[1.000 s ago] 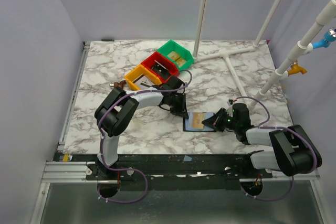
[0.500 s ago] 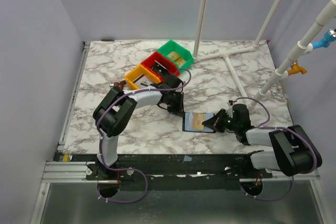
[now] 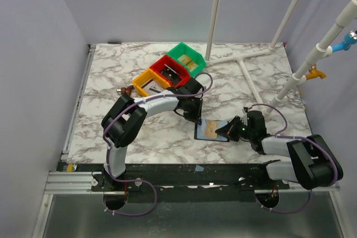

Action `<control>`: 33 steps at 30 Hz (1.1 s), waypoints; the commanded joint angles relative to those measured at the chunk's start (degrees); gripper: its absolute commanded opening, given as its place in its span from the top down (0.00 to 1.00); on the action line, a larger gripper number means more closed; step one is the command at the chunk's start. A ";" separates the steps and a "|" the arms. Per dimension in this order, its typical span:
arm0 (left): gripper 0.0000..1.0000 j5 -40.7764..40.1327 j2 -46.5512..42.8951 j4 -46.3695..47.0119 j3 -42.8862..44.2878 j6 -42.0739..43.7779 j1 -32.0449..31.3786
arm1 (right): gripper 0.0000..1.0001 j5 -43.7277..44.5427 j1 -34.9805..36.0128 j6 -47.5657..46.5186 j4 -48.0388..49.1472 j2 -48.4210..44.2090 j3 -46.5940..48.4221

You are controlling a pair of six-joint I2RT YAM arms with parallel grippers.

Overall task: Take the credit cards out of the card holder
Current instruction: Remove the credit card from the card holder.

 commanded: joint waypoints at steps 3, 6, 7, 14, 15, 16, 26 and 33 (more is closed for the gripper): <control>0.89 0.51 1.23 -0.49 4.28 -0.52 -2.40 | 0.99 2.66 -0.34 -2.02 -3.62 0.46 0.47; 0.88 1.21 2.95 0.22 5.26 -0.95 -2.91 | 0.99 2.47 -0.30 -2.03 -3.70 0.62 0.65; 0.88 1.72 3.35 0.77 5.42 -1.12 -2.99 | 0.99 2.41 -0.31 -2.05 -3.71 0.60 0.65; 0.95 2.17 5.90 1.03 6.76 -1.75 -3.11 | 0.99 2.48 -0.36 -2.02 -3.80 0.25 0.56; 0.96 2.03 6.10 1.10 6.72 -1.74 -3.08 | 0.99 2.45 -0.38 -2.00 -3.85 0.23 0.63; 0.97 1.99 6.25 1.21 6.71 -1.75 -3.09 | 0.99 2.48 -0.36 -1.94 -3.89 0.15 0.65; 1.00 -2.81 8.11 -2.15 6.93 -1.55 -3.00 | 0.99 4.19 -0.37 -2.00 -6.11 -2.03 0.60; 1.00 -5.74 9.41 -4.80 6.58 -0.17 -2.13 | 0.99 5.65 -0.35 -1.63 -7.39 -3.66 0.34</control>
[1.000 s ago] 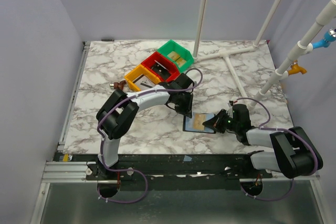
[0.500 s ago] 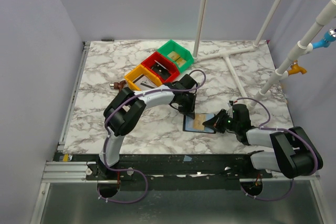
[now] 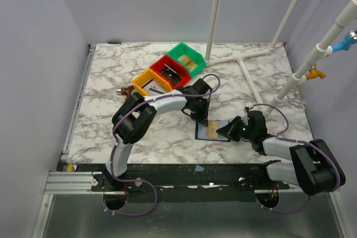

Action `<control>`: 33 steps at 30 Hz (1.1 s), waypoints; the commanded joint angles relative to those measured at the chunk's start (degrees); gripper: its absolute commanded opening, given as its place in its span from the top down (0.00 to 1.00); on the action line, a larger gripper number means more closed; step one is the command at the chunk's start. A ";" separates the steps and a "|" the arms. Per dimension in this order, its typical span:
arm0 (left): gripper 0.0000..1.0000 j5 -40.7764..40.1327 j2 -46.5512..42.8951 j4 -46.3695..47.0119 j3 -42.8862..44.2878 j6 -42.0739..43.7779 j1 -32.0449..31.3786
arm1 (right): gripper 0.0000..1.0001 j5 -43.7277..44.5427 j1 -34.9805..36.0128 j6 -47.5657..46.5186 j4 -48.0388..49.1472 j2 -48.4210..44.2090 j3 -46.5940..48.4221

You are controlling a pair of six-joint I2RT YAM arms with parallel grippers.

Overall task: Take the credit cards out of the card holder
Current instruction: Remove the credit card from the card holder.

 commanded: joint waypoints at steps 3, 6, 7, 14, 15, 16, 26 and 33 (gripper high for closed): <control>1.00 -6.27 2.30 -4.13 -1.69 2.14 1.54 | 0.99 4.37 -0.38 -1.39 -4.21 -1.24 -0.03; 1.00 -6.53 2.14 -4.07 -2.51 2.58 2.17 | 0.99 4.85 -0.32 -1.23 -4.68 -1.61 -0.03; 1.00 -6.50 2.06 -4.07 -2.76 2.71 2.38 | 0.99 5.04 -0.41 -1.27 -4.85 -1.80 -0.03; 1.00 -6.88 1.58 -3.62 -4.81 3.31 3.60 | 0.99 5.90 -0.39 -1.38 -6.54 -3.08 0.23; 1.00 -6.89 1.52 -3.53 -4.96 3.33 3.80 | 0.99 6.08 -0.37 -1.37 -6.95 -3.32 0.32; 1.00 -6.81 1.42 -3.38 -5.20 3.33 3.97 | 0.99 6.21 -0.38 -1.43 -7.27 -3.75 0.41; 1.00 -6.49 0.99 -2.82 -5.68 3.33 4.33 | 0.99 9.41 -0.37 -2.46 -14.95 -9.54 2.20; 1.00 -6.24 0.92 -2.47 -5.82 3.16 4.32 | 0.99 12.24 -0.37 -3.49 -22.31 -14.17 5.06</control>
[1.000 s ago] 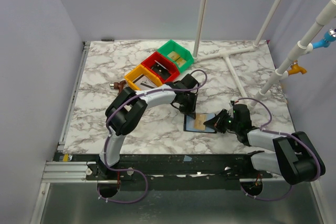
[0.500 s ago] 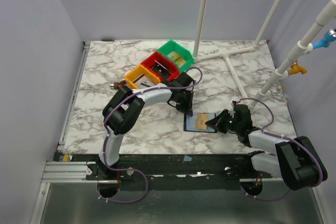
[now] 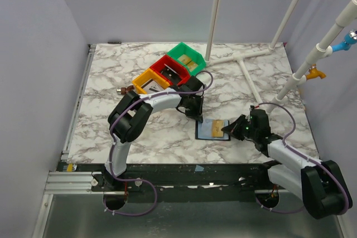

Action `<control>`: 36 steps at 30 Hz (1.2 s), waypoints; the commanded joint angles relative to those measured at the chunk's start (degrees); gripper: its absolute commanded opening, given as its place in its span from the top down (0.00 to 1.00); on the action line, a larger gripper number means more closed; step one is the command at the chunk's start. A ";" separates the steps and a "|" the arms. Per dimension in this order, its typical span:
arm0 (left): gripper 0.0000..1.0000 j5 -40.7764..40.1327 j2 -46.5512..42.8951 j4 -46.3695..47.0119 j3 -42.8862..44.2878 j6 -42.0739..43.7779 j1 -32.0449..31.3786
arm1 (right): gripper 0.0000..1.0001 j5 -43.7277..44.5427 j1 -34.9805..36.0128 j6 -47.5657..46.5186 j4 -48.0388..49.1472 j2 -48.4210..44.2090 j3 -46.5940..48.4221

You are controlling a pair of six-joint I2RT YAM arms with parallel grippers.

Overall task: Take the credit cards out of the card holder
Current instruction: Remove the credit card from the card holder.

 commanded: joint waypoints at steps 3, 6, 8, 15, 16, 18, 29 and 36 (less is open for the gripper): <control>1.00 -6.06 2.18 -4.51 -2.79 2.31 0.55 | 0.99 5.78 -0.40 -2.71 -8.84 -3.31 3.90; 1.00 -5.89 2.14 -4.44 -2.75 2.37 0.55 | 0.99 6.97 -0.34 -3.12 -11.73 -3.97 4.56; 1.00 -5.90 2.00 -4.31 -2.75 2.35 0.55 | 0.99 7.10 -0.35 -3.35 -12.25 -4.39 4.74; 1.00 -5.55 1.51 -4.26 -2.66 2.39 0.55 | 0.99 7.13 -0.41 -3.52 -14.01 -5.33 5.70; 1.00 -5.56 1.39 -4.25 -2.64 2.40 0.55 | 0.99 7.00 -0.40 -3.56 -14.16 -5.50 5.80; 1.00 -5.30 0.95 -4.10 -2.68 2.38 0.55 | 0.99 6.71 -0.32 -3.51 -14.62 -5.99 6.02; 1.00 -4.40 -0.68 -4.99 -0.11 2.04 0.55 | 0.99 6.31 -0.34 -3.83 -18.16 -8.17 8.83; 1.00 -3.84 -2.15 -5.93 1.17 1.95 0.63 | 0.99 5.27 -0.32 -3.84 -18.95 -8.90 10.01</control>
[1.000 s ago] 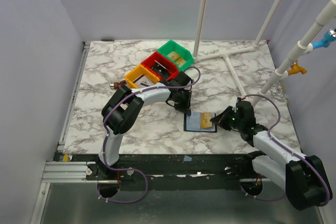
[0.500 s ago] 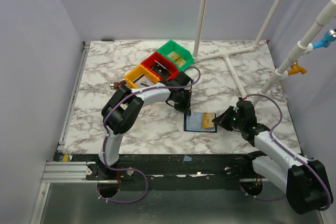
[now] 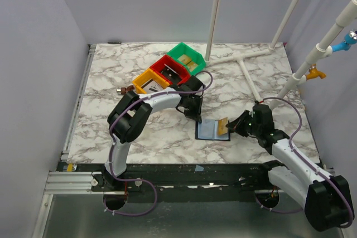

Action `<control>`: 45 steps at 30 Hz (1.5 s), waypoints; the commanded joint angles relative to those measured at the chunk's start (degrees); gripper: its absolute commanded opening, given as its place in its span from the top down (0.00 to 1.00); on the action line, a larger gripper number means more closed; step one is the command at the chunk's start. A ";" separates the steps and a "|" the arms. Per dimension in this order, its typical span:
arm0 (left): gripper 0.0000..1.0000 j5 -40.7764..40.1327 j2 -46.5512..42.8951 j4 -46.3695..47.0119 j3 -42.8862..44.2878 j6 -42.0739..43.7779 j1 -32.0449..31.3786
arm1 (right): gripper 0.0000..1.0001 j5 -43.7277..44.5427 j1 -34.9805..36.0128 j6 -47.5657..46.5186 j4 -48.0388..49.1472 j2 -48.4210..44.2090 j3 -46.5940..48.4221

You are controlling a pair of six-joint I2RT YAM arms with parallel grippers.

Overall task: Take the credit cards out of the card holder
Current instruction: Remove the credit card from the card holder.

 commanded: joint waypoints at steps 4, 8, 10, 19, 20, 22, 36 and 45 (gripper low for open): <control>0.98 -2.94 -3.55 -4.31 0.93 1.32 0.82 | 0.99 -0.44 -0.28 -0.71 -2.14 -1.20 2.79; 0.82 -2.04 -5.93 -4.34 0.94 1.40 1.37 | 1.00 -1.16 -0.37 -0.52 -2.32 -1.29 3.58; 0.60 -1.01 -7.08 -4.10 0.78 1.25 1.80 | 0.99 -1.90 -0.29 -0.31 -2.32 -1.13 4.05; 0.30 10.33 -12.66 3.38 -4.16 -2.72 4.73 | 0.99 -6.35 -0.33 2.02 0.51 0.06 6.54; 0.30 11.72 -13.27 4.57 -4.91 -3.37 5.09 | 0.99 -6.90 -0.27 2.44 0.98 0.34 6.88; 0.30 14.25 -14.18 7.19 -6.44 -5.28 5.73 | 0.99 -8.27 -0.28 3.13 2.07 0.87 7.91; 0.30 29.21 -17.89 27.97 -15.12 -19.87 9.36 | 0.99 -16.04 -0.31 8.24 11.52 8.18 14.00; 0.32 31.55 -18.32 34.87 -16.44 -26.36 9.87 | 0.99 -19.96 -0.35 11.90 18.18 11.85 15.47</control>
